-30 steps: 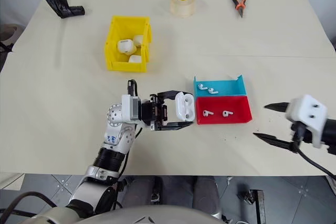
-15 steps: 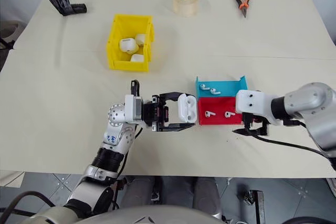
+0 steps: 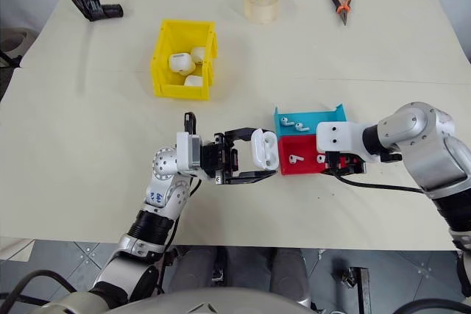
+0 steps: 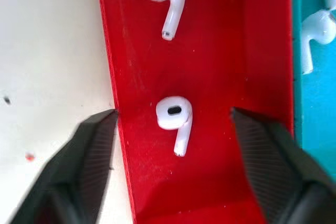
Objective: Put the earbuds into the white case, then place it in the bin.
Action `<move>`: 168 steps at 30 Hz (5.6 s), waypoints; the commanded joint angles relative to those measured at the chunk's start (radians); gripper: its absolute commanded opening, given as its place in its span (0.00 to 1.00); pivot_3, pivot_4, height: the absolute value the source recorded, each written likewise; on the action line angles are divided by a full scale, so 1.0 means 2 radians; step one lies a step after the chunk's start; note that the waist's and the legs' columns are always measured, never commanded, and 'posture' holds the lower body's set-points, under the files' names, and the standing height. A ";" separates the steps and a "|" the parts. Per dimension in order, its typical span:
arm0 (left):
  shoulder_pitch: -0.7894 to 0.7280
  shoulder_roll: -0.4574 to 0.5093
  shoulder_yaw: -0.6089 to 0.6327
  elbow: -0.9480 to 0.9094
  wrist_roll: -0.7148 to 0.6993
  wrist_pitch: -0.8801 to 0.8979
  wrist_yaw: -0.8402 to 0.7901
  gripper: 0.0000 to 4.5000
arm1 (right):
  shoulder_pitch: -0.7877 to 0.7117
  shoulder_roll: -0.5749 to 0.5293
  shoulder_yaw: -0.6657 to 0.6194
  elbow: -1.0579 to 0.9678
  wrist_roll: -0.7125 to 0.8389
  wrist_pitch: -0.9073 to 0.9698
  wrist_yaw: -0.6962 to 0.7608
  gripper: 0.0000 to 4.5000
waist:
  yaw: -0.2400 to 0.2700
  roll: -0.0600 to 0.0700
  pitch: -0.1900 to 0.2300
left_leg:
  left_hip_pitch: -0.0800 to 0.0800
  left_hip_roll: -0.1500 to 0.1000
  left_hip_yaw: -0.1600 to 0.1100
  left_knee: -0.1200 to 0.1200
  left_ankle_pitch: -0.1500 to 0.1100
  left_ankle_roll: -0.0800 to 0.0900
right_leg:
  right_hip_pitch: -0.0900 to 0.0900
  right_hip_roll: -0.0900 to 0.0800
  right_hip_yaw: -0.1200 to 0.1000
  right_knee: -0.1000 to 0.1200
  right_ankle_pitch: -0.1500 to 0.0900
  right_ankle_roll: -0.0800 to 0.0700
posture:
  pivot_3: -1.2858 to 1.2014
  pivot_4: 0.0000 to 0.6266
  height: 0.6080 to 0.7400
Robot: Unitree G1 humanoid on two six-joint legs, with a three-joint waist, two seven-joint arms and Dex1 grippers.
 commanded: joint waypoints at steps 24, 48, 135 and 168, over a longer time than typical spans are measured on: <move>0.000 0.003 -0.002 -0.025 -0.005 0.012 0.012 0.62 | -0.014 0.020 -0.004 0.017 -0.038 -0.041 0.016 0.53 | 0.000 0.000 0.000 | 0.000 0.000 0.000 0.000 0.000 0.000 | 0.000 0.000 0.000 0.000 0.000 0.000 | 0.52 0.24 1.00; -0.001 0.006 -0.003 -0.026 -0.006 0.013 0.014 0.62 | -0.009 0.023 -0.002 0.033 -0.044 -0.054 0.027 0.34 | 0.000 0.000 0.000 | 0.000 0.000 0.000 0.000 0.000 0.000 | 0.000 0.000 0.000 0.000 0.000 0.000 | 0.52 0.24 1.00; -0.065 0.017 0.041 -0.013 -0.039 0.124 -0.023 0.62 | 0.183 0.288 -0.227 -0.182 0.420 -0.001 -0.223 0.22 | 0.000 0.000 0.000 | 0.000 0.000 0.000 0.000 0.000 0.000 | 0.000 0.000 0.000 0.000 0.000 0.000 | 0.52 0.24 1.00; 0.016 0.081 0.071 -0.053 -0.027 0.103 -0.009 0.62 | 0.156 0.111 -0.286 0.074 0.264 -0.128 -0.019 1.00 | 0.000 0.000 0.000 | 0.001 0.000 0.000 0.000 0.000 0.000 | 0.000 0.000 0.000 0.000 0.000 0.000 | 0.52 0.24 1.00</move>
